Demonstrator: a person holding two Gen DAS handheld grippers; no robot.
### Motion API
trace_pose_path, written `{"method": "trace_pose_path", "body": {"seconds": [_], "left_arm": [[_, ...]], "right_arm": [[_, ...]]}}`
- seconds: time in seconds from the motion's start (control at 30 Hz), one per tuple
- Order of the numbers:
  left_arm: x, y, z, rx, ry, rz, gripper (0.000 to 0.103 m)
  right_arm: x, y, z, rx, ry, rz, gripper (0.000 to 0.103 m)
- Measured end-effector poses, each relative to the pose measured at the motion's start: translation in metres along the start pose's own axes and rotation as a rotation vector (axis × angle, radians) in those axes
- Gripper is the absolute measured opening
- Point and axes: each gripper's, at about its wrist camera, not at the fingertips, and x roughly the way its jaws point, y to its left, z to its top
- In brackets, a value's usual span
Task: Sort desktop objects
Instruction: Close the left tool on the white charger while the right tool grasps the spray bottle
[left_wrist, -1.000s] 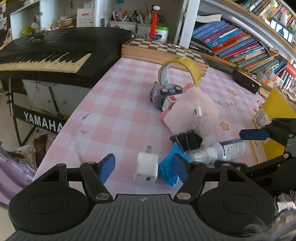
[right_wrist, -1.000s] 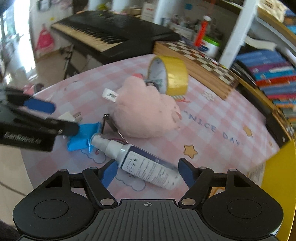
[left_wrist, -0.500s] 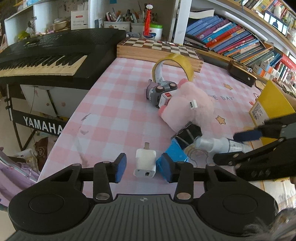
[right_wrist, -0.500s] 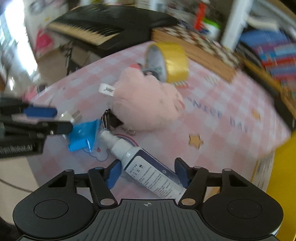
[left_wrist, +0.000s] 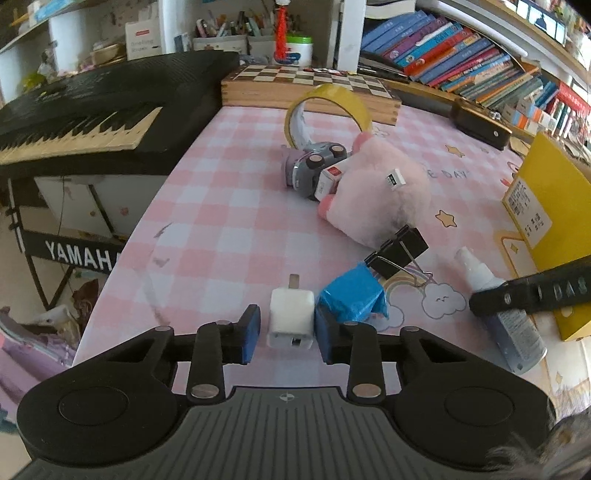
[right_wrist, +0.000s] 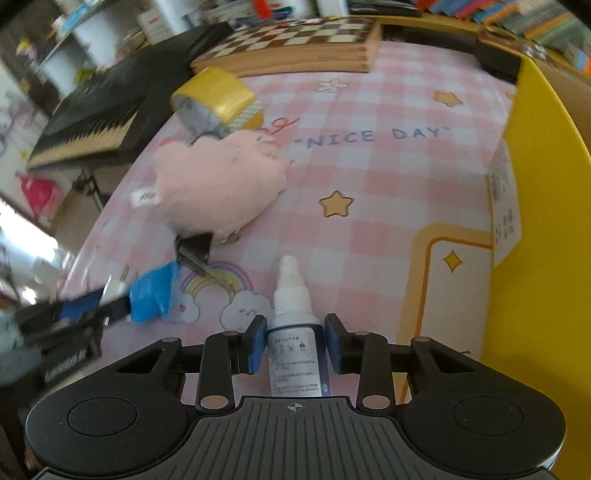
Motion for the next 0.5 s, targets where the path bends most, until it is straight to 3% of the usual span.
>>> {"method": "trace_pose_path", "body": {"seconds": [0.2,0.5], "left_arm": [[0.004,-0.004,-0.003,0.059,-0.017,0.004,0.024],[-0.015,0.016,0.000,-0.102,-0.059,-0.040,0.023]], "right_arm": [[-0.006,0.018,-0.015,-0.161,0.009,-0.035,0.035],[-0.005,0.032,-0.029,-0.273,-0.022,-0.088,0.033]]}}
